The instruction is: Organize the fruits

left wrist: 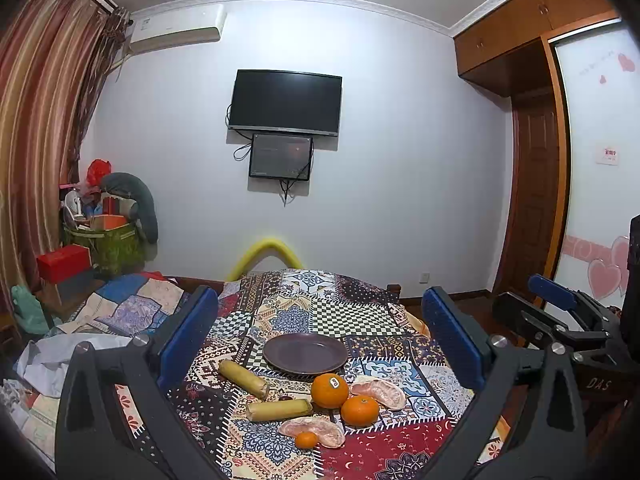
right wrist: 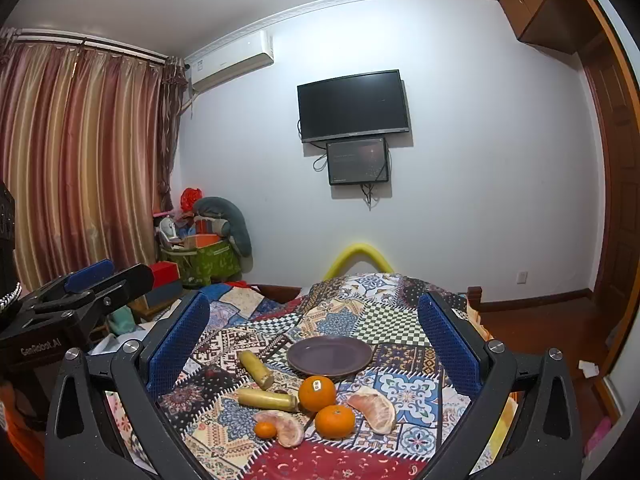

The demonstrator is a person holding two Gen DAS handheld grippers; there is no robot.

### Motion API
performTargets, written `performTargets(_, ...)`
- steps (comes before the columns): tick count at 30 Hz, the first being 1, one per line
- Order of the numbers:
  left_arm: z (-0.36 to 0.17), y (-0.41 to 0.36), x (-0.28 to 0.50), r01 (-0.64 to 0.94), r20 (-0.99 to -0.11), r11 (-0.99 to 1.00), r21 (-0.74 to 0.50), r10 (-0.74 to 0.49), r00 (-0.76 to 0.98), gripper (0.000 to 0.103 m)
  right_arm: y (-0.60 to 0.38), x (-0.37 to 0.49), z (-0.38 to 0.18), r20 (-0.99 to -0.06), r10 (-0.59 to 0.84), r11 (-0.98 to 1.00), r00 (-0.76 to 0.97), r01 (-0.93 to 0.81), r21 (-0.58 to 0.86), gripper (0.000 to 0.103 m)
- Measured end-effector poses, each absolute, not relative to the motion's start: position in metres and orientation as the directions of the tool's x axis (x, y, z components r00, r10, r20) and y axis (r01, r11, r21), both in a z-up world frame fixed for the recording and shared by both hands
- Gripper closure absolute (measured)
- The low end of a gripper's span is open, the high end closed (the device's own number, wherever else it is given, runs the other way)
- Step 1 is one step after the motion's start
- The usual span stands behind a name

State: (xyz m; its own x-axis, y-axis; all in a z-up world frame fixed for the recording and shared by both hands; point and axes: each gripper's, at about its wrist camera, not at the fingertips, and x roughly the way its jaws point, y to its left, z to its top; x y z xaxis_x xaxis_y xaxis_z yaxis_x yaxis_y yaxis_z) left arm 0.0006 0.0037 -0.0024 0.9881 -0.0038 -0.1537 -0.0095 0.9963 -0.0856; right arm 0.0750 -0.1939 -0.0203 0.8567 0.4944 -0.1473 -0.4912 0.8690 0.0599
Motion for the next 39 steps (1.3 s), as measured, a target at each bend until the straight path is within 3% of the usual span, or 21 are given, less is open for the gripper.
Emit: performTargets(39,0.0008,0.0025,0.0014,-0.002,-0.158,0.996,-0.089,-0.012,0.987,0.000,-0.1983,0.0758,-0.0198,-0.147,0.494,0.869,0.857,-0.489,0.070,0.000)
